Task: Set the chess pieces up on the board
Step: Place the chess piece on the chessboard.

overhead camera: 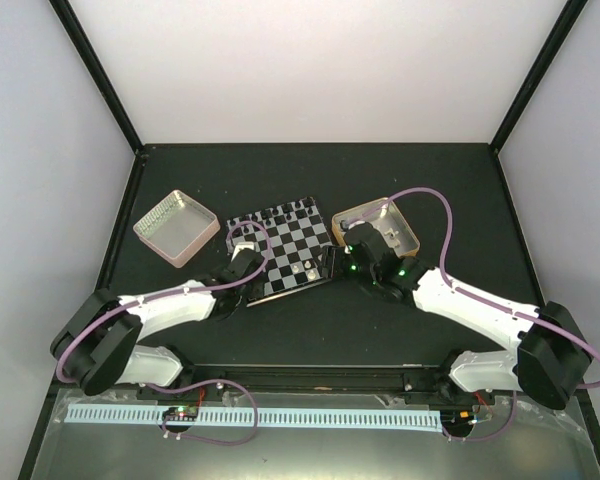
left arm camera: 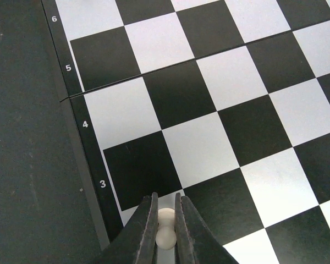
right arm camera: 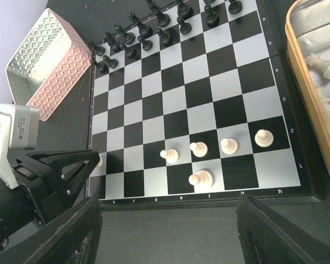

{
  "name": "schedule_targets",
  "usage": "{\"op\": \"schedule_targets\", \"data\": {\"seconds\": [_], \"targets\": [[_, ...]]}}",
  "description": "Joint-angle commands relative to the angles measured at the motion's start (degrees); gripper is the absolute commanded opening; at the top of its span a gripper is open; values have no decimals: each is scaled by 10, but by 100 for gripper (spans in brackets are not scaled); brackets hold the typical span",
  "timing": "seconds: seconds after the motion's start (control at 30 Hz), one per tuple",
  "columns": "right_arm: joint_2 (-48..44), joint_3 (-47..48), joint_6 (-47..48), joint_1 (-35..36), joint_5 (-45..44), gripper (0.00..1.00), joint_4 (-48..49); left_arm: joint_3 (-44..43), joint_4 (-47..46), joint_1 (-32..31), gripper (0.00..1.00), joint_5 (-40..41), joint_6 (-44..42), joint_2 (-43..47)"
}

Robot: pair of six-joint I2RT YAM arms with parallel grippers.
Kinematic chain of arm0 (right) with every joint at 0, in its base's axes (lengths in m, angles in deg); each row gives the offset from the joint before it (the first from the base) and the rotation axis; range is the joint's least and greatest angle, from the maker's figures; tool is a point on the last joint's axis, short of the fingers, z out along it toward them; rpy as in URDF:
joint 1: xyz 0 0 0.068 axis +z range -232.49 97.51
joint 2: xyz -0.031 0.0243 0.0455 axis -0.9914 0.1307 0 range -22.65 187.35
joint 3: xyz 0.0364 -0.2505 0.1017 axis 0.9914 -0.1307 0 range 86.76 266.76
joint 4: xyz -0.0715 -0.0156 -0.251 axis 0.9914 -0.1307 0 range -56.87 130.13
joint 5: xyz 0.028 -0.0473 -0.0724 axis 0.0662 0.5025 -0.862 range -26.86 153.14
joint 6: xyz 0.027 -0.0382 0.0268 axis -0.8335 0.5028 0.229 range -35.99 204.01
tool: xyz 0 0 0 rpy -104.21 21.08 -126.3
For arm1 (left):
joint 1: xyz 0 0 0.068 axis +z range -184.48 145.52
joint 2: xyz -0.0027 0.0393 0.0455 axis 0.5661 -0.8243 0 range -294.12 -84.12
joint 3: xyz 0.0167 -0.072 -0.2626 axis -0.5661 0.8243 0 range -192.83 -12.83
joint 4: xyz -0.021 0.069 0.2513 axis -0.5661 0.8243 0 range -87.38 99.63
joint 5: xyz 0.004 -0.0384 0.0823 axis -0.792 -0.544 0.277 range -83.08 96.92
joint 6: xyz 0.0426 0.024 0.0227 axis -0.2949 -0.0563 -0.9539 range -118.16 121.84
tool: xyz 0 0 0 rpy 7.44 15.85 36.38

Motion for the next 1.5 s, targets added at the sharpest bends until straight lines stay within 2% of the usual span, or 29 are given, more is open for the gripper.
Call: {"op": "schedule_targets", "data": {"seconds": [0.0,0.17,0.4,0.73,0.8,0.97,1.03,1.17,1.3,1.47], "targets": [[-1,18,0,-3,8,68,-3,5,-2,-2,11,8,7,-17],[-7,25,1,-4,6,68,-13,0,18,-2,18,6,8,1],[-15,28,4,-6,0,68,-16,-13,60,-1,10,9,12,10],[-21,27,2,-9,2,68,-22,-25,59,-1,19,-16,5,-5],[-25,28,1,-12,-5,68,-28,-30,66,-1,22,-17,3,0],[-33,38,9,-31,-29,68,-60,-48,87,1,39,-9,3,38],[-32,45,14,-50,-40,68,-78,-60,101,5,46,-2,3,57],[-15,64,30,-103,-42,68,-128,-81,123,17,53,1,-4,98],[40,96,61,-162,-29,65,-182,-101,125,30,58,2,-16,150],[154,162,108,-211,-25,52,-218,-108,75,43,63,-20,-57,219]]}}
